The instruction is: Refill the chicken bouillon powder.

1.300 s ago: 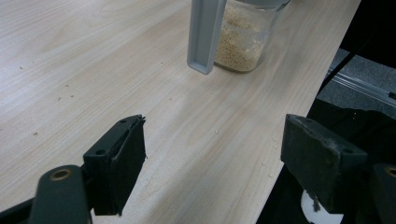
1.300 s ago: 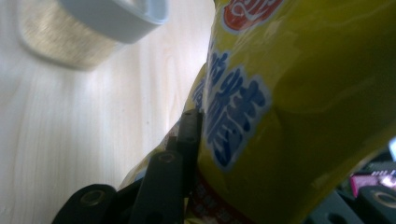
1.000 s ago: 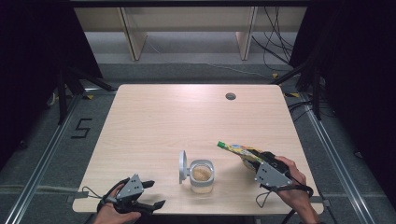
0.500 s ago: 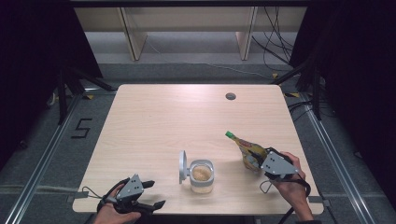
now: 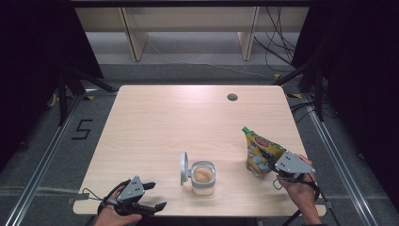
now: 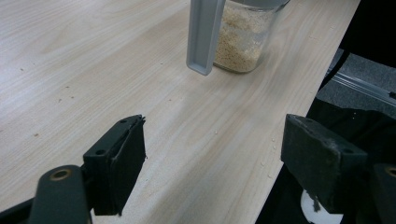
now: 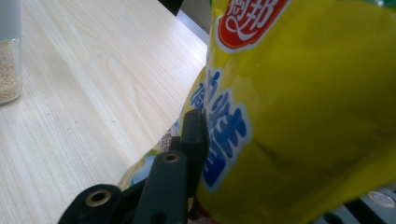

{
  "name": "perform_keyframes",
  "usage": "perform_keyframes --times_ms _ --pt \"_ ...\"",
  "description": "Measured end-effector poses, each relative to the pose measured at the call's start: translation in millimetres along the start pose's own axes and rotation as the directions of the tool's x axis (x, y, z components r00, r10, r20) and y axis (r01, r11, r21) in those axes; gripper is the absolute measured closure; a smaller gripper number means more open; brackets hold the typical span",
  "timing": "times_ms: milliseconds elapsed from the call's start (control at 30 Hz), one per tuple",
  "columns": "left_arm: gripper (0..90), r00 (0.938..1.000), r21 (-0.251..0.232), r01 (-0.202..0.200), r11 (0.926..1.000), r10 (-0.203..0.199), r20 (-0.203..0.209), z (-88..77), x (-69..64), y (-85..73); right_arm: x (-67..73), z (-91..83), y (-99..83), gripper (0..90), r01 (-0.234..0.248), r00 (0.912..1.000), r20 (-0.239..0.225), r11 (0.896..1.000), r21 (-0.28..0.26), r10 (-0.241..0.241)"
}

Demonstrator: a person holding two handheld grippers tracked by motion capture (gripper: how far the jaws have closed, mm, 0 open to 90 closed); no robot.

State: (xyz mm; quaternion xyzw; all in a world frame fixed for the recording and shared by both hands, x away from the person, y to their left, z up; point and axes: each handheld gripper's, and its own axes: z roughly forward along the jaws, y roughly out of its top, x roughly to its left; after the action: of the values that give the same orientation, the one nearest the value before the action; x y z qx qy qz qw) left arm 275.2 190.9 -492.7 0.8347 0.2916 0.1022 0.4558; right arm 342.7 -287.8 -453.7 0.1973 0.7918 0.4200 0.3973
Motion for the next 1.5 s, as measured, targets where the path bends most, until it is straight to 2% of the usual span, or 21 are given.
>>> perform_keyframes --times_ms 200,267,333,400,567,633,667,733,833,967,1033,1100,1133,1167,1200,1267,1300,1333,1433,1467,1500 --pt "21.3 1.0000 0.000 0.000 1.0000 0.000 0.007 0.6 0.1 -0.3 -2.2 -2.9 -5.2 72.5 -0.046 0.9987 0.023 0.999 0.005 0.046" --pt "21.3 0.9999 0.014 -0.014 0.9998 0.014 -0.002 0.2 1.1 -0.2 -3.0 -4.0 -7.0 71.7 -0.044 0.9985 0.032 0.999 0.003 0.043" --pt "21.3 0.9999 -0.008 0.010 0.9999 -0.010 0.007 1.1 -0.9 -0.3 -2.8 -4.8 -7.3 70.9 -0.049 0.9984 0.028 0.999 0.004 0.049" --pt "21.3 0.9999 0.013 -0.014 0.9998 0.014 -0.001 0.0 1.4 -0.2 -2.1 -5.6 -7.1 68.7 -0.058 0.9977 0.036 0.998 0.009 0.058" --pt "21.3 1.0000 -0.001 0.006 1.0000 -0.006 0.001 -0.4 -0.1 -0.1 0.0 -10.3 -6.2 59.1 -0.082 0.9951 0.057 0.996 0.035 0.080" --pt "21.3 1.0000 0.001 0.000 1.0000 0.000 0.002 -1.1 0.4 -0.2 2.1 -12.8 -4.7 52.5 -0.150 0.9861 0.074 0.988 0.020 0.148" --pt "21.3 1.0000 0.000 0.005 1.0000 -0.005 0.002 -1.1 0.2 -0.4 1.4 -15.0 -4.0 49.1 -0.162 0.9837 0.083 0.987 0.021 0.160" --pt "21.3 1.0000 0.011 0.001 0.9999 -0.001 -0.002 -1.9 0.7 0.0 5.0 -19.6 -3.1 44.6 -0.230 0.9688 0.099 0.973 0.020 0.227" --pt "21.3 1.0000 0.000 0.004 1.0000 -0.004 0.001 -1.3 0.1 -0.5 7.2 -26.9 -5.4 40.0 -0.253 0.9618 0.116 0.967 0.028 0.248" --pt "21.3 1.0000 -0.004 0.000 1.0000 0.000 -0.004 -0.7 -0.1 -0.6 13.4 -37.3 -7.9 37.7 -0.312 0.9442 0.123 0.949 0.035 0.306" --pt "21.3 1.0000 -0.003 -0.002 1.0000 0.002 -0.004 -0.8 0.1 -0.6 19.5 -41.4 -9.3 36.8 -0.362 0.9264 0.131 0.931 0.049 0.353" --pt "21.3 1.0000 0.002 0.001 1.0000 -0.001 -0.001 -1.3 0.3 -0.4 24.0 -45.4 -11.3 36.7 -0.363 0.9271 0.128 0.929 0.075 0.352" --pt "21.3 1.0000 0.001 -0.004 1.0000 0.004 0.000 -1.3 0.4 -0.3 26.7 -46.9 -11.4 36.7 -0.377 0.9220 0.131 0.922 0.088 0.364" --pt "21.3 1.0000 -0.004 0.005 1.0000 -0.005 -0.005 -0.7 -0.4 -0.8 27.2 -48.1 -12.3 36.6 -0.373 0.9245 0.123 0.923 0.097 0.361" --pt "21.3 1.0000 -0.004 0.005 1.0000 -0.005 -0.005 -0.7 -0.4 -0.8 30.0 -50.4 -12.7 36.2 -0.399 0.9130 0.135 0.911 0.101 0.385" --pt "21.3 1.0000 -0.003 -0.002 1.0000 0.002 -0.004 -0.7 0.2 -0.8 30.3 -52.2 -13.7 35.3 -0.370 0.9235 0.148 0.923 0.104 0.354" --pt "21.3 1.0000 -0.004 0.007 1.0000 -0.007 -0.005 -0.6 -0.2 -0.9 34.0 -53.7 -13.2 34.9 -0.408 0.9099 0.140 0.904 0.131 0.390" --pt "21.3 1.0000 -0.004 0.006 1.0000 -0.006 -0.005 -0.6 -0.1 -0.9 34.4 -54.1 -13.3 34.8 -0.396 0.9141 0.145 0.910 0.125 0.378" --pt "21.3 1.0000 0.010 0.002 0.9999 -0.002 -0.001 0.0 0.6 -1.0 41.3 -56.8 -11.2 34.0 -0.412 0.9088 0.138 0.898 0.153 0.394" --pt "21.3 1.0000 0.003 0.003 1.0000 -0.002 -0.008 0.4 0.3 -1.4 40.9 -57.0 -11.8 34.0 -0.386 0.9195 0.140 0.911 0.148 0.367" --pt "21.3 1.0000 0.003 0.008 1.0000 -0.008 0.000 0.2 0.1 -1.1 43.8 -56.6 -11.7 34.0 -0.409 0.9117 0.118 0.899 0.159 0.393"
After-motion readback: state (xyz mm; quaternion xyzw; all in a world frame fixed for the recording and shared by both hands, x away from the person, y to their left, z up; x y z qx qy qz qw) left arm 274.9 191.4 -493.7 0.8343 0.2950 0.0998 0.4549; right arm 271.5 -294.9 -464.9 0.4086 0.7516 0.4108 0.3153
